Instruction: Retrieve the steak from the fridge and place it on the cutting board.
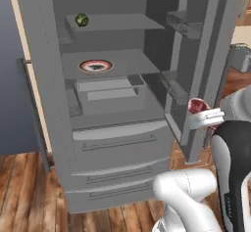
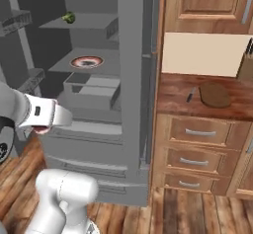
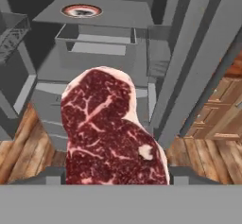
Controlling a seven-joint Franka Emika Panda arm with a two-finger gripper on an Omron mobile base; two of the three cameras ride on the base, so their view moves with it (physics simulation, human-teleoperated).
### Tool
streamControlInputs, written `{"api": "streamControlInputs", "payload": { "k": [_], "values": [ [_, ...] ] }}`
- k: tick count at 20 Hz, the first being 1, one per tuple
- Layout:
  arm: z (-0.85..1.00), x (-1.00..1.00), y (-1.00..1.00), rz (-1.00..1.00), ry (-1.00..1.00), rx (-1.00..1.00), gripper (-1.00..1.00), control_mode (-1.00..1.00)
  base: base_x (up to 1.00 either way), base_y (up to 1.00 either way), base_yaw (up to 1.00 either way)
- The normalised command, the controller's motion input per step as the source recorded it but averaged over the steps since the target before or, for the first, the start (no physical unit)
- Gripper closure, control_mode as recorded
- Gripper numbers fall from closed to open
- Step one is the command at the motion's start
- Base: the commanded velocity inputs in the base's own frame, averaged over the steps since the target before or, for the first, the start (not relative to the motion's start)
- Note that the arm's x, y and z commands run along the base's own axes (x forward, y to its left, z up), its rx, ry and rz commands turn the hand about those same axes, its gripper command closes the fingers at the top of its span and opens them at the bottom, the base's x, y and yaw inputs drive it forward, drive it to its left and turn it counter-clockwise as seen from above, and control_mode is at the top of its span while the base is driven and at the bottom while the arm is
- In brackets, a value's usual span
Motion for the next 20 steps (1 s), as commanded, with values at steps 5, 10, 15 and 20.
{"api": "streamControlInputs", "payload": {
  "k": [5, 10, 15, 20],
  "values": [
    [0.00, 0.00, 0.00, 0.00, 0.00, 0.00, 1.00, 1.00, -0.01, -1.00, -0.23],
    [0.00, 0.00, 0.00, 0.00, 0.00, 0.00, 1.00, 1.00, 0.25, -1.00, -0.21],
    [0.00, 0.00, 0.00, 0.00, 0.00, 0.00, 1.00, 1.00, 0.57, -1.00, -0.19],
    [0.00, 0.00, 0.00, 0.00, 0.00, 0.00, 1.00, 1.00, 0.98, -0.64, -0.07]
  ]
}}
